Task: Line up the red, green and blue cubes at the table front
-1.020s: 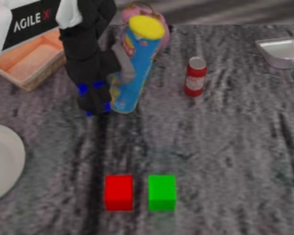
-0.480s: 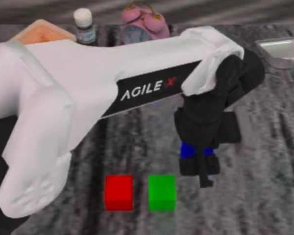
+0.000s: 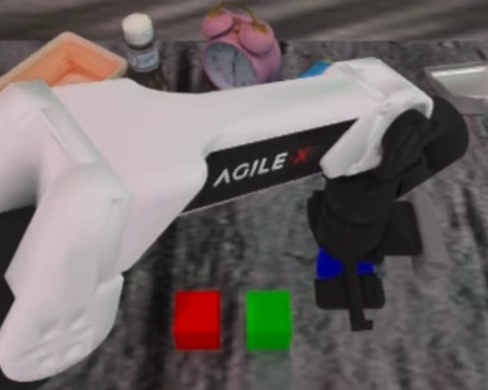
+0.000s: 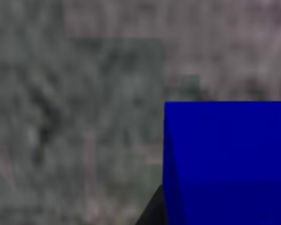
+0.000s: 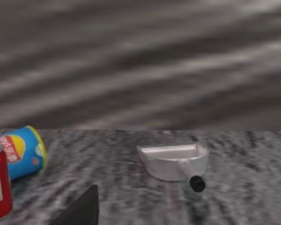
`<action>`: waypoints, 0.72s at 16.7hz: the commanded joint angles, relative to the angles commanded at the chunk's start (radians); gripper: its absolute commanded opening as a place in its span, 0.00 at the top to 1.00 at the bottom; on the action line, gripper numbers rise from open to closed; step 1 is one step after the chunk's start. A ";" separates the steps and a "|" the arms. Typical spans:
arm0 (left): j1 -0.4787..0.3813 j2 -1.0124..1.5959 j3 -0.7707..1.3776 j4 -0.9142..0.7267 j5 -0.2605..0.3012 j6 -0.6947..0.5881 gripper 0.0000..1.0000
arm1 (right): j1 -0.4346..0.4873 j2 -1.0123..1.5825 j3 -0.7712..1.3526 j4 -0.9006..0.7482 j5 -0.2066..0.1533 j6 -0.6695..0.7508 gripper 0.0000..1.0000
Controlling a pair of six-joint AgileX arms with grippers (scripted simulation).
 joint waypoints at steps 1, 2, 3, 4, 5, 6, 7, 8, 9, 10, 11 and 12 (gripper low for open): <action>0.000 0.004 -0.010 0.014 -0.001 -0.001 1.00 | 0.000 0.000 0.000 0.000 0.000 0.000 0.00; 0.001 0.010 -0.025 0.037 -0.001 -0.002 1.00 | 0.000 0.000 0.000 0.000 0.000 0.000 0.00; 0.001 0.020 -0.044 0.068 -0.001 -0.004 1.00 | 0.000 0.000 0.000 0.000 0.000 0.000 0.00; 0.001 0.032 -0.066 0.103 -0.001 -0.005 1.00 | 0.000 0.000 0.000 0.000 0.000 0.000 0.00; -0.001 0.043 -0.089 0.139 0.000 -0.005 1.00 | 0.000 0.000 0.000 0.000 0.000 0.000 0.00; -0.003 0.055 -0.110 0.173 0.000 -0.005 1.00 | 0.000 0.000 0.000 0.000 0.000 0.000 0.00; -0.005 0.065 -0.127 0.200 0.000 -0.005 1.00 | 0.000 0.000 0.000 0.000 0.000 0.000 0.00; -0.006 0.072 -0.139 0.216 0.000 -0.005 1.00 | 0.000 0.000 0.000 0.000 0.000 0.000 0.00; -0.006 0.075 -0.143 0.222 0.000 -0.005 1.00 | 0.000 0.000 0.000 0.000 0.000 0.000 0.00; -0.006 0.075 -0.143 0.222 0.000 -0.005 1.00 | 0.000 0.000 0.000 0.000 0.000 0.000 0.00; -0.006 0.075 -0.143 0.222 0.000 -0.005 1.00 | 0.000 0.000 0.000 0.000 0.000 0.000 0.00; -0.006 0.075 -0.143 0.222 0.000 -0.005 1.00 | 0.000 0.000 0.000 0.000 0.000 0.000 0.00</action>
